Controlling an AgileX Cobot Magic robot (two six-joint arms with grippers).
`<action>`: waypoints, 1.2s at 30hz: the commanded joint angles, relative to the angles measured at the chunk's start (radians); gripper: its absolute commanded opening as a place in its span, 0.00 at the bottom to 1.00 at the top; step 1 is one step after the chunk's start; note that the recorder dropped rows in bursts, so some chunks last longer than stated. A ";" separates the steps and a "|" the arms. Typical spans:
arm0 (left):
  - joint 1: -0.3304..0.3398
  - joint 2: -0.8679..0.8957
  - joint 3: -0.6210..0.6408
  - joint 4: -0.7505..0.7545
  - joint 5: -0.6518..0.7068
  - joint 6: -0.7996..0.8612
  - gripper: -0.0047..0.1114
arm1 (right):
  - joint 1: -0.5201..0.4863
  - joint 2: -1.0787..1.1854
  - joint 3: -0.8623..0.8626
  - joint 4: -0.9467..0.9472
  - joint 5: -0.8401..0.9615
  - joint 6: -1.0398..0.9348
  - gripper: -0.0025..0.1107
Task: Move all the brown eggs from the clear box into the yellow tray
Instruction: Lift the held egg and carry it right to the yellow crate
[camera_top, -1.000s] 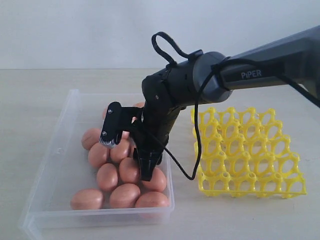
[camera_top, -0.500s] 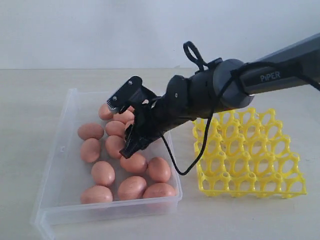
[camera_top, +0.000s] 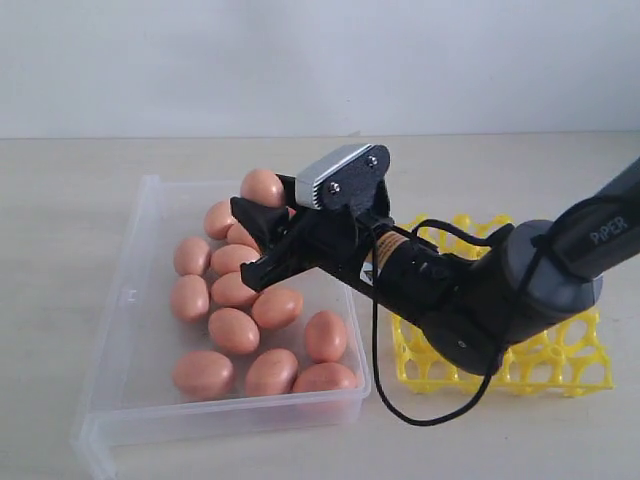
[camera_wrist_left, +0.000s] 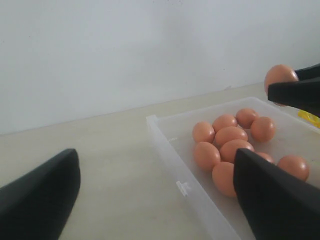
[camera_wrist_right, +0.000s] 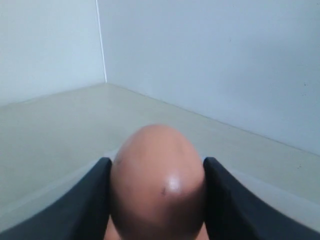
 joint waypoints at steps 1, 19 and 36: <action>-0.002 -0.004 0.004 -0.007 -0.007 -0.008 0.71 | -0.047 -0.014 0.048 -0.018 -0.049 0.028 0.02; -0.002 -0.004 0.004 -0.007 -0.007 -0.008 0.71 | -0.424 -0.014 0.158 -0.208 -0.049 0.170 0.02; -0.002 -0.004 0.004 -0.007 -0.007 -0.008 0.71 | -0.593 0.071 0.039 -0.650 -0.049 0.403 0.02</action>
